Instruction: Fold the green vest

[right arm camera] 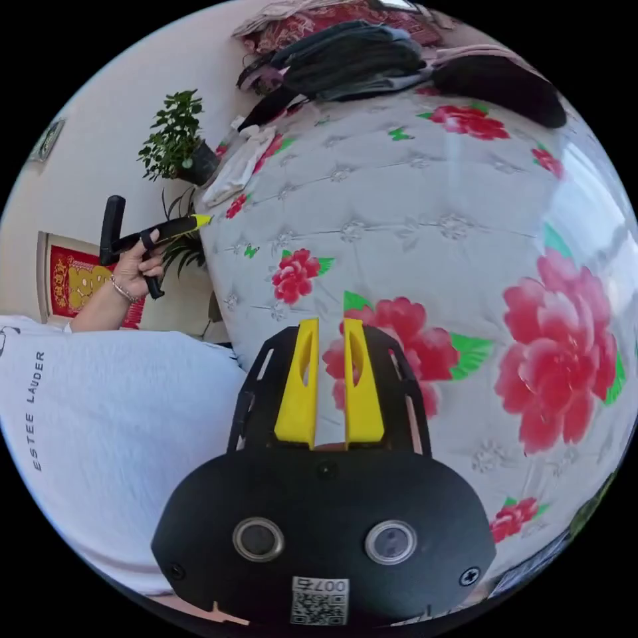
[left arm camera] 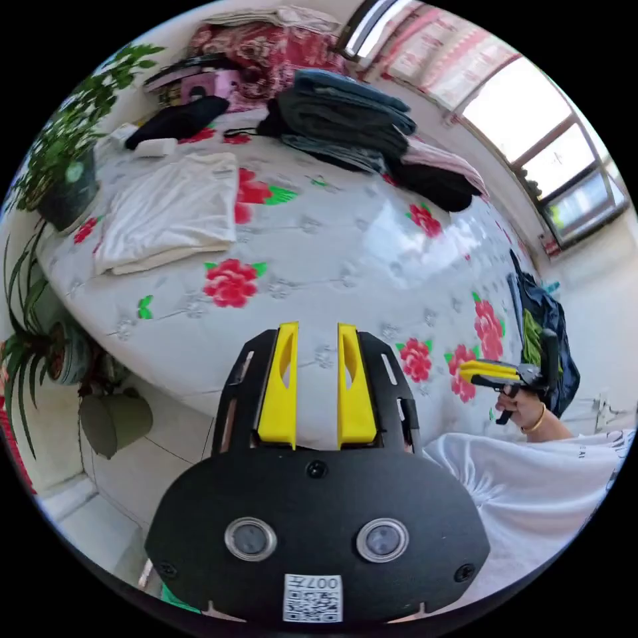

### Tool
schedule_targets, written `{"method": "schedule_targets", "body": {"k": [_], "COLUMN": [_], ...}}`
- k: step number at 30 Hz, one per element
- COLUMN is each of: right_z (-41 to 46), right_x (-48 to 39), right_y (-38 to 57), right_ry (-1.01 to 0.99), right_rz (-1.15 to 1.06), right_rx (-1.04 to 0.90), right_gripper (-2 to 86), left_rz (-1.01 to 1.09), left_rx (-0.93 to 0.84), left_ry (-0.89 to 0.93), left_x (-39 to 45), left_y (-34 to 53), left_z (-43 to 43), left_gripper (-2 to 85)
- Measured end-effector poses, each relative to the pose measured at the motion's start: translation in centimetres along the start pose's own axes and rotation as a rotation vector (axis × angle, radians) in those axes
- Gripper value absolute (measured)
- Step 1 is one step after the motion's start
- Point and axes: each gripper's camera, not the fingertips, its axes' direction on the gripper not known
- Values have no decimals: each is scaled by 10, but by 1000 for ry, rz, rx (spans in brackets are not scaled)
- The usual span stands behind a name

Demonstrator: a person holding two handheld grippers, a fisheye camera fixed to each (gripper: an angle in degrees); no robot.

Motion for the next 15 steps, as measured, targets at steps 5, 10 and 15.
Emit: {"method": "schedule_targets", "body": {"k": [5,10,15], "right_z": [-125,-226,-252], "right_x": [104,178,223], "right_y": [108,167,133], "right_ry": [249,434,531], "right_rz": [383,647,686], "right_rx": [261,420,403], "right_gripper": [66,61,60], "left_rz": [242,403,435], "left_rx": [-122,-244,-332], "left_ry": [50,13,-128], "left_x": [123,201,236], "left_y": [24,55,88], "left_z": [78,143,201], "left_gripper": [84,85,85]}}
